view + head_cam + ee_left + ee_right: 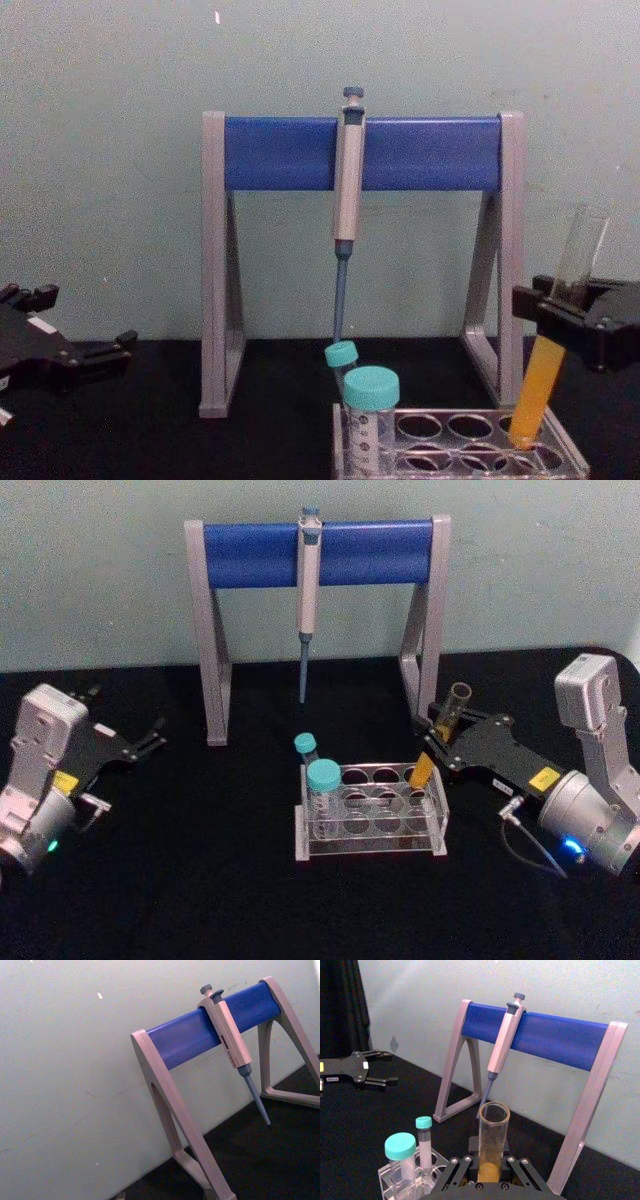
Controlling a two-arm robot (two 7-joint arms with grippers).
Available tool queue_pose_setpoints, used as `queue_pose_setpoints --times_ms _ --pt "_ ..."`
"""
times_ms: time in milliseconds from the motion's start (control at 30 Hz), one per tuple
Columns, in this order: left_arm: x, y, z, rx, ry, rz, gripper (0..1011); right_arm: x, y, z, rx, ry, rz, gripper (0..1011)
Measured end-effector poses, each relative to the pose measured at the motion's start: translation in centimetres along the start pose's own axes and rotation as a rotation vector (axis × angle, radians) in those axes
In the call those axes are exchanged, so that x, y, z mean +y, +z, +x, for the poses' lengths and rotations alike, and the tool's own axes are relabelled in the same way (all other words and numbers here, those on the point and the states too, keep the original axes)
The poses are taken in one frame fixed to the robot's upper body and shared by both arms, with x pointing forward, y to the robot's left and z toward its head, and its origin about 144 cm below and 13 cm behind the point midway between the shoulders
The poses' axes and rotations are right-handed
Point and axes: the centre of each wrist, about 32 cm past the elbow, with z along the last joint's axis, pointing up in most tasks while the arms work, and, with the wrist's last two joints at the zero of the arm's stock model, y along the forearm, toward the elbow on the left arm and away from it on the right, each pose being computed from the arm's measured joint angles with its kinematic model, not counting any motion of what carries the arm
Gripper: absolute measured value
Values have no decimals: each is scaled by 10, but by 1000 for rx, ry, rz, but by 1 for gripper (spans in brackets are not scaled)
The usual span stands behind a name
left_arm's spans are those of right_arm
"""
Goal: Pick up the test tube from the test tube rack, shake it, then place it back into the test tube rack.
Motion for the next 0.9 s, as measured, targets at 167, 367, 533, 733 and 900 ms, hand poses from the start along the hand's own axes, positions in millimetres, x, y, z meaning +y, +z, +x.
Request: queue_pose_setpoints --times_ms 167,367,533,733,900 --pt "0 0 0 0 0 0 1001 2 -3 1 10 -2 -10 221" --pt "0 0 0 0 0 0 1001 4 -5 2 20 -3 -24 222" --pt "0 0 0 0 0 0 1001 4 -6 1 27 -3 -33 221" --pt "0 0 0 0 0 0 1001 6 -6 0 35 -6 -39 222" --pt "0 0 0 0 0 0 1001 8 -5 1 39 -6 -47 222"
